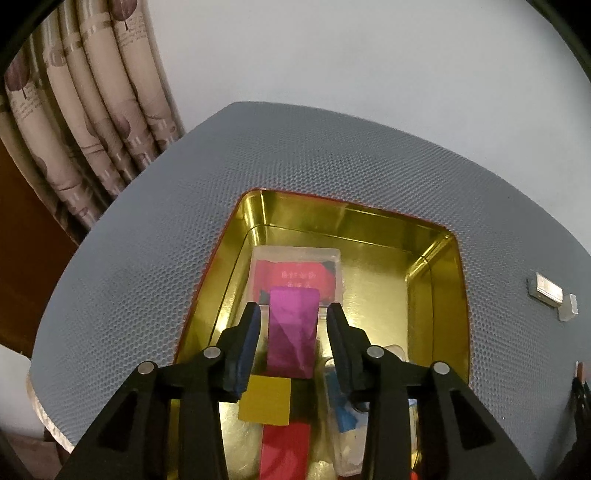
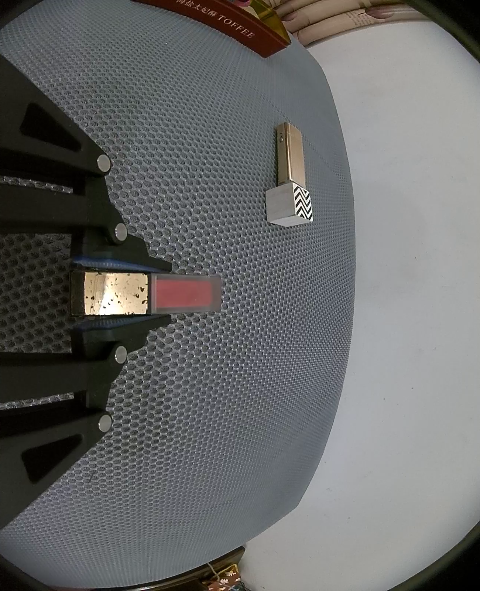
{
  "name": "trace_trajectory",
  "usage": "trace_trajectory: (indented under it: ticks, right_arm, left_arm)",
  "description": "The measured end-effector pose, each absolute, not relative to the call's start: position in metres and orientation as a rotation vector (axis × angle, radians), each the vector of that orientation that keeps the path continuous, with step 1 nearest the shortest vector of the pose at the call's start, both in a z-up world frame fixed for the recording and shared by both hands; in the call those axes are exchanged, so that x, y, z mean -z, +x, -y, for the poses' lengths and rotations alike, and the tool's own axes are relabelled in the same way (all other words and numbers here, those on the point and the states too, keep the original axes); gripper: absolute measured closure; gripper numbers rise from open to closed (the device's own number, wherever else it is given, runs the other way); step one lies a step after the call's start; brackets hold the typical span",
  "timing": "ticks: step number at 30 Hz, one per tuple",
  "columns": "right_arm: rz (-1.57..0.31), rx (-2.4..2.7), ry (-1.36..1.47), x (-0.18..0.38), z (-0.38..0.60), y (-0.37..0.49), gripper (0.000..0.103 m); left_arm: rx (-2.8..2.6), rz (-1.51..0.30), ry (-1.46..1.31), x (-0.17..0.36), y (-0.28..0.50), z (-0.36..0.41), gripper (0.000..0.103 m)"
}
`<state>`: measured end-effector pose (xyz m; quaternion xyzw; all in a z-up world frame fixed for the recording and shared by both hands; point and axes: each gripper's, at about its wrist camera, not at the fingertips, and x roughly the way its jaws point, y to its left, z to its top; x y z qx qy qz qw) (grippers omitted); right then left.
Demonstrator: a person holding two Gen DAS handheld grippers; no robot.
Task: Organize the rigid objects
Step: 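Carry the pink block into the gold tin and open the left gripper, then lift the left gripper up and away from the tin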
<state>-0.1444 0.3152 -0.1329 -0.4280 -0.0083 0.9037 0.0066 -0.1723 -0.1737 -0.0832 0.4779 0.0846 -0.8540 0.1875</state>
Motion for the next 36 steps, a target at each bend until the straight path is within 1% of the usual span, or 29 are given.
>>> trace_trajectory:
  ticks: [3,6,10,14,18,23,27,31,36]
  right_arm:
    - [0.028,-2.827,-1.339,0.132,-0.318,-0.144,0.082]
    - [0.029,-2.826,-1.339,0.132,-0.319,-0.144,0.082]
    - [0.031,-2.826,-1.338,0.132,-0.320,-0.144,0.082]
    - [0.032,-2.825,-1.338,0.132,-0.319,-0.144,0.082]
    - [0.035,-2.824,-1.338,0.132,-0.320,-0.144,0.082]
    - [0.057,-2.818,-1.336,0.131,-0.324,-0.145,0.082]
    - [0.057,-2.817,-1.336,0.131,-0.327,-0.148,0.082]
    - [0.069,-2.812,-1.332,0.131,-0.326,-0.148,0.082]
    - [0.037,-2.780,-1.335,0.130,-0.332,-0.151,0.083]
  left_arm:
    - [2.438,-0.202,1.327,0.077,-0.167,0.169,0.069]
    - [2.465,-0.124,1.291,0.070,-0.160,0.160,0.069]
    - [2.519,-0.112,1.275,0.063,-0.149,0.154,0.069]
    - [2.493,-0.076,1.322,0.062,-0.134,0.149,0.069]
    - [2.462,-0.108,1.286,0.056,-0.115,0.147,0.069]
    - [2.434,-0.141,1.173,0.043,-0.083,0.148,0.069]
    - [2.411,-0.144,1.115,0.038,-0.067,0.149,0.068]
    - [2.400,-0.138,1.085,0.036,-0.059,0.150,0.059]
    - [2.401,-0.087,1.069,0.036,-0.059,0.149,0.050]
